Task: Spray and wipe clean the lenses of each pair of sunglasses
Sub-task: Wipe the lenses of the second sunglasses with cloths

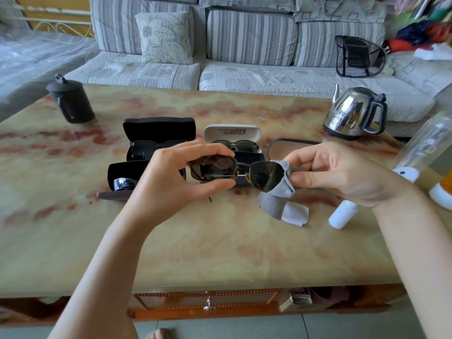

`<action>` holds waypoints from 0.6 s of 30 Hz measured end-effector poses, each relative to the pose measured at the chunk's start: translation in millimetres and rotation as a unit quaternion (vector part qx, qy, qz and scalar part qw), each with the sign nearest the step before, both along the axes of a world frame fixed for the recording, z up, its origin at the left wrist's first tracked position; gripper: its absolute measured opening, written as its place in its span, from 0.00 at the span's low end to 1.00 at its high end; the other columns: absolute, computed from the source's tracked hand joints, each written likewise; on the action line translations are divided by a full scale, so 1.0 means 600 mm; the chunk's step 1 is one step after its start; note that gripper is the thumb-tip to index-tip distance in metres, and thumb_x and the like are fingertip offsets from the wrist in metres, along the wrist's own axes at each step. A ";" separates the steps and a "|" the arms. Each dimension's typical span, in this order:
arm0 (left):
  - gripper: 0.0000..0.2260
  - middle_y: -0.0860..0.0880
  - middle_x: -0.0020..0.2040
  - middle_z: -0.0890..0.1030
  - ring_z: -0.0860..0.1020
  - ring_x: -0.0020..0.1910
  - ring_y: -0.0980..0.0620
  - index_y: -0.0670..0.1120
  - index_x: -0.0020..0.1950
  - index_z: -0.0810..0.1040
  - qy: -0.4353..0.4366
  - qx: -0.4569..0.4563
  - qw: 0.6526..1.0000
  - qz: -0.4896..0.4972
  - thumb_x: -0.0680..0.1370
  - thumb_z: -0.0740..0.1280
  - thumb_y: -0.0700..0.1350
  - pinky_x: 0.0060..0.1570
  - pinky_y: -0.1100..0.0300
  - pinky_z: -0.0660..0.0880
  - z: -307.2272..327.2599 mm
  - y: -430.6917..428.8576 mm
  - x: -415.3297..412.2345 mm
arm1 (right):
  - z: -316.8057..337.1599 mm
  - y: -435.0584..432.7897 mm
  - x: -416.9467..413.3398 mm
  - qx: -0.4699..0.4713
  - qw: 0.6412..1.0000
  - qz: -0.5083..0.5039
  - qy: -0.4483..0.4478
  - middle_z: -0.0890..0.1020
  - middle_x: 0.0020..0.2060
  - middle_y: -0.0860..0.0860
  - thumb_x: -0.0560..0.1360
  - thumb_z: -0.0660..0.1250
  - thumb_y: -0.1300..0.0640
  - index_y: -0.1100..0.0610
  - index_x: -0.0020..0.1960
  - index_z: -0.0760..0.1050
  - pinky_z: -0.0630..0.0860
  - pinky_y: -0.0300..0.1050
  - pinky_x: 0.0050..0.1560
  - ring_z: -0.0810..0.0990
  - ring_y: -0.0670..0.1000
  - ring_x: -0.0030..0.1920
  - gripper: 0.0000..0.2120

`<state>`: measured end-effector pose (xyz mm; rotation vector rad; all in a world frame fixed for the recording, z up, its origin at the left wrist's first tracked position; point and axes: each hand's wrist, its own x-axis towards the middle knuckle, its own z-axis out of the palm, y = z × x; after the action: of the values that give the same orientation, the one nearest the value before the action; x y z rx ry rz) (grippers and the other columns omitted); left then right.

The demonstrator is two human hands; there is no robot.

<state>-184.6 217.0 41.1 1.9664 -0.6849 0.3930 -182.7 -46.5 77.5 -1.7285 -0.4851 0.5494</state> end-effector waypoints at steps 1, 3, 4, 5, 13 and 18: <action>0.16 0.51 0.47 0.83 0.80 0.49 0.51 0.54 0.53 0.81 -0.001 0.001 1.000 0.001 0.67 0.78 0.49 0.52 0.64 0.74 0.000 0.000 0.001 | 0.000 -0.001 0.001 -0.001 1.000 -0.003 0.001 0.85 0.44 0.55 0.65 0.78 0.46 0.56 0.50 0.83 0.77 0.39 0.47 0.82 0.50 0.45 0.19; 0.16 0.51 0.47 0.83 0.80 0.49 0.51 0.55 0.53 0.81 -0.002 -0.001 1.000 0.004 0.67 0.77 0.49 0.53 0.59 0.75 -0.001 0.001 0.002 | 0.000 0.001 0.003 -0.011 1.000 -0.013 -0.008 0.85 0.43 0.54 0.63 0.79 0.46 0.54 0.47 0.83 0.76 0.39 0.45 0.82 0.49 0.43 0.18; 0.15 0.52 0.47 0.83 0.80 0.48 0.51 0.55 0.53 0.81 -0.004 0.002 1.000 0.006 0.67 0.77 0.49 0.53 0.58 0.75 -0.001 0.000 0.001 | 0.000 0.001 0.003 -0.022 0.999 -0.021 -0.020 0.86 0.42 0.54 0.61 0.81 0.47 0.53 0.45 0.83 0.76 0.39 0.44 0.82 0.49 0.42 0.16; 0.15 0.52 0.47 0.83 0.80 0.48 0.52 0.55 0.53 0.82 -0.009 0.010 1.000 0.008 0.67 0.76 0.49 0.52 0.57 0.76 -0.002 -0.001 0.001 | 0.002 0.003 0.003 -0.035 0.998 -0.031 -0.034 0.86 0.40 0.54 0.61 0.81 0.50 0.52 0.43 0.83 0.77 0.39 0.43 0.82 0.49 0.41 0.14; 0.14 0.54 0.46 0.83 0.80 0.46 0.53 0.51 0.53 0.83 -0.041 0.050 0.998 0.003 0.68 0.76 0.46 0.50 0.64 0.75 -0.002 -0.004 -0.004 | 0.025 0.030 -0.006 -0.151 0.980 -0.062 -0.113 0.86 0.36 0.53 0.58 0.77 0.52 0.57 0.40 0.81 0.77 0.39 0.40 0.83 0.47 0.37 0.14; 0.13 0.55 0.48 0.82 0.80 0.45 0.59 0.47 0.53 0.83 -0.059 0.069 0.995 -0.028 0.69 0.77 0.44 0.48 0.68 0.75 -0.003 -0.018 -0.008 | 0.034 0.061 -0.006 -0.212 0.966 -0.038 -0.140 0.85 0.33 0.52 0.64 0.76 0.49 0.57 0.41 0.83 0.72 0.37 0.35 0.79 0.44 0.33 0.13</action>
<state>-189.2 206.3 39.3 2.0607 -0.8609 0.4407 -186.4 -10.0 97.6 -2.2448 -0.5221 0.3691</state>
